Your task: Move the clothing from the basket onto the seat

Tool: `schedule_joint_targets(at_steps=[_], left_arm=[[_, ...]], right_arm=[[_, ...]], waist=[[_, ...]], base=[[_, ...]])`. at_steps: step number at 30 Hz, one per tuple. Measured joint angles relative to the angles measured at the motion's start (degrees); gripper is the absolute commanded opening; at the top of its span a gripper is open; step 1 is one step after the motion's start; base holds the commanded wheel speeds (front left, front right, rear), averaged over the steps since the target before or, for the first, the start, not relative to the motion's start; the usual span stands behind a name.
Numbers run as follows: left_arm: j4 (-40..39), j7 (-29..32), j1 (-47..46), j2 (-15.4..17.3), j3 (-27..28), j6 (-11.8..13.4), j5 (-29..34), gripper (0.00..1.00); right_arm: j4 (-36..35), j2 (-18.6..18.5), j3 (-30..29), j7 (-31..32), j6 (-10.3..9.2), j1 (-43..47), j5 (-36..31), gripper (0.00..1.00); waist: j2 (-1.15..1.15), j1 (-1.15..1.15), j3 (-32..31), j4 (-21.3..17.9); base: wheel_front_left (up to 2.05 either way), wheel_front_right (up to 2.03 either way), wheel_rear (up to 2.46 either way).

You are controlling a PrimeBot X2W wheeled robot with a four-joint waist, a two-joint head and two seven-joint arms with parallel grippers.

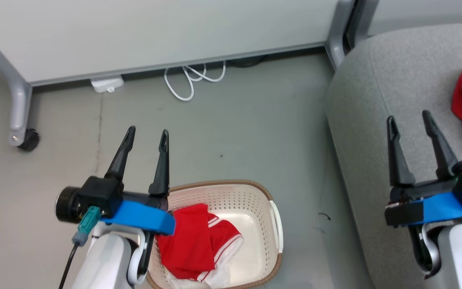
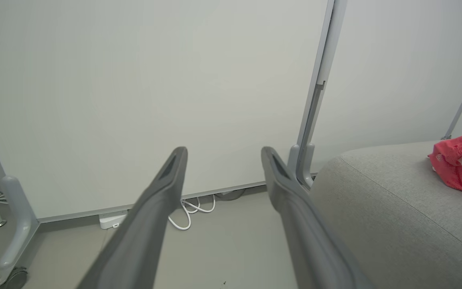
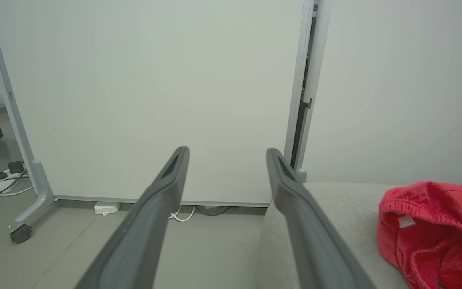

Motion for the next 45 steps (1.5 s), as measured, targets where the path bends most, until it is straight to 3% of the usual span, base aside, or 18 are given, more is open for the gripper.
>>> schedule_joint_targets(at_steps=[11,20,45], left_arm=[[-0.2,0.0,7.9,-1.9,5.9,-1.4,2.8,1.0],[-0.6,0.0,11.3,-2.7,8.3,-2.5,4.4,1.0],[0.5,0.0,12.0,-3.4,10.2,-3.8,6.0,1.0]], right_arm=[[-3.6,2.9,0.6,0.0,0.0,7.9,-1.1,1.0],[-4.7,4.3,0.2,0.0,0.0,13.9,-1.1,1.0],[-3.6,4.6,0.5,0.0,0.0,15.8,1.1,1.0]], waist=[[0.0,0.0,-7.1,3.7],[0.0,0.0,-10.1,4.7],[0.0,0.01,-10.8,4.6]], base=[[0.0,0.0,0.0],[0.0,0.0,0.0],[0.0,0.0,0.0]])
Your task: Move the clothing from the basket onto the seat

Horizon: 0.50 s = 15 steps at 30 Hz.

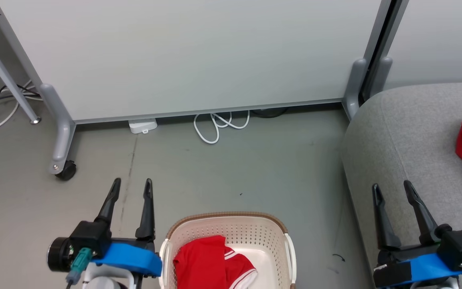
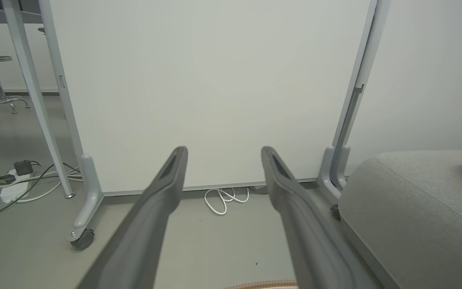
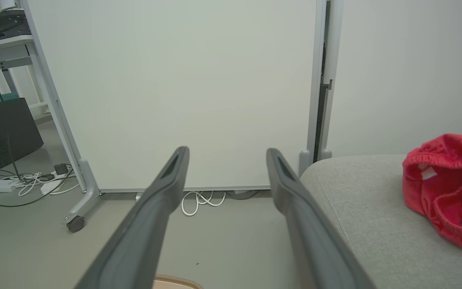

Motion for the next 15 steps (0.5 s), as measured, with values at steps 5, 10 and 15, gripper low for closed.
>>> schedule_joint_targets(at_steps=[5,10,15], left_arm=[[3.5,0.0,-4.1,1.4,-3.4,-0.5,0.3,1.0],[8.4,-0.1,-9.9,3.9,-10.3,-0.6,-0.4,1.0],[14.4,-0.1,-16.6,5.8,-17.8,-0.7,-2.6,1.0]], right_arm=[[-0.2,0.0,0.4,0.0,0.0,-1.4,0.3,1.0],[-1.0,0.0,1.0,0.0,0.0,-3.8,0.2,1.0],[-1.9,0.0,1.5,0.0,0.0,-7.0,-0.2,1.0]], waist=[[0.0,0.0,1.7,-0.5],[0.0,0.0,4.4,-1.4],[0.0,0.02,8.4,-2.5]], base=[[0.0,0.0,0.0],[0.0,0.0,0.0],[0.0,0.0,0.0]])
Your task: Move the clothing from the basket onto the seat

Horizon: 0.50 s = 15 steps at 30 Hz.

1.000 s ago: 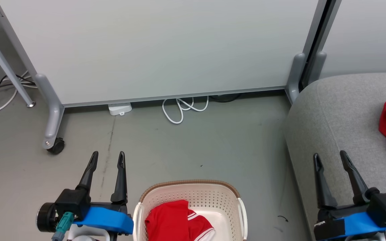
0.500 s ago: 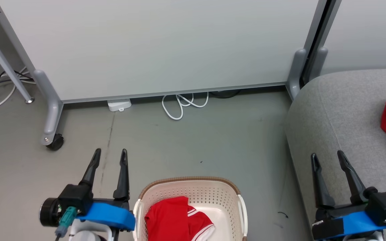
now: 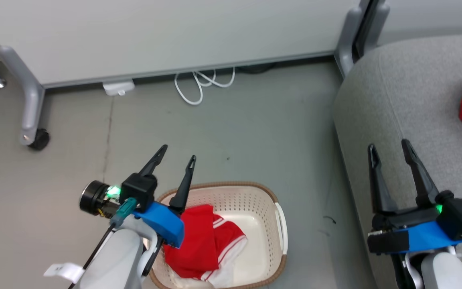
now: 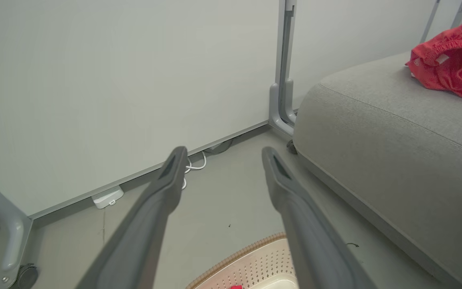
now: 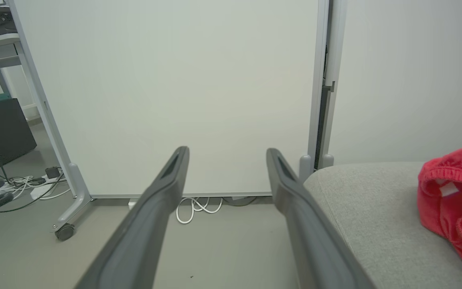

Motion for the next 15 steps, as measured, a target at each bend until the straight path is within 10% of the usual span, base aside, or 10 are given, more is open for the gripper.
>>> schedule_joint_targets(at_steps=[15], left_arm=[[20.2,0.0,-16.3,2.0,-22.7,0.0,-5.1,1.0]], right_arm=[[-3.0,0.0,2.1,0.0,0.0,-9.9,-0.6,1.0]], waist=[[0.0,0.0,15.8,-4.5]], base=[[0.0,0.0,0.0]])
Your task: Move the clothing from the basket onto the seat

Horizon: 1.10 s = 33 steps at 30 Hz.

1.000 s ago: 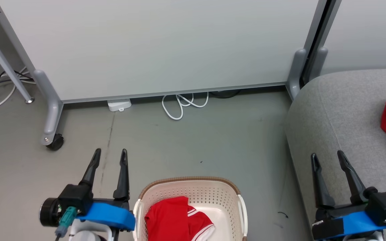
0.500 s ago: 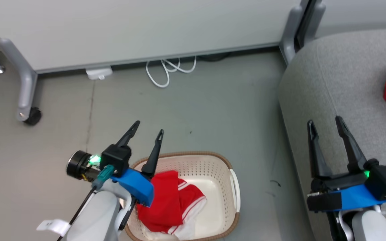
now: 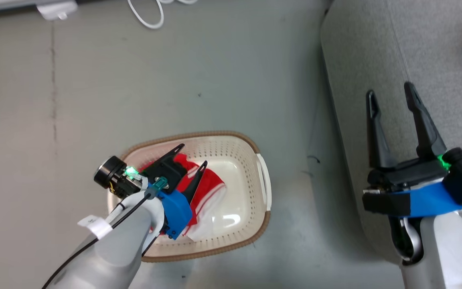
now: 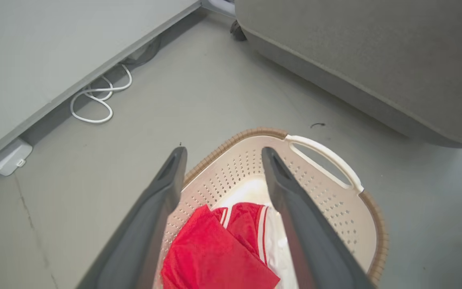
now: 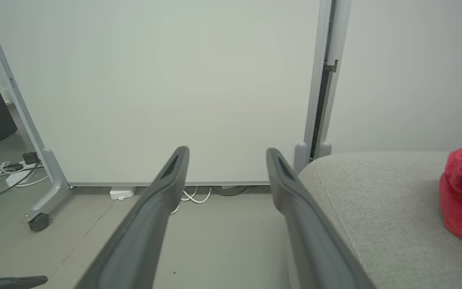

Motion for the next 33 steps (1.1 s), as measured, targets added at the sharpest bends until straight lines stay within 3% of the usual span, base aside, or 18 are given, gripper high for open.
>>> schedule_joint_targets(at_steps=[10,17,25,33], left_arm=[[9.9,3.8,-8.9,0.6,-16.8,0.0,-4.0,1.0],[12.4,8.5,-11.7,1.7,-25.3,0.0,-8.3,1.0],[12.2,17.2,-13.1,3.6,-27.5,0.0,-7.6,1.0],[10.2,23.5,-13.0,5.5,-27.5,0.0,-0.8,1.0]], right_arm=[[-1.8,0.0,0.9,0.0,0.0,-5.1,0.1,1.0],[-2.7,0.0,1.2,0.0,0.0,-6.8,0.4,1.0],[-3.9,0.0,1.5,0.0,0.0,-8.3,0.7,1.0],[-5.0,0.0,1.9,0.0,0.0,-9.3,1.7,1.0]], waist=[[0.0,0.0,10.7,-3.3],[0.0,0.0,16.1,-5.2],[0.0,-0.01,20.3,-6.6],[0.0,-0.01,23.9,-7.7]], base=[[0.0,0.0,0.0],[0.0,0.0,0.0],[0.0,0.0,0.0],[0.0,0.0,0.0]])
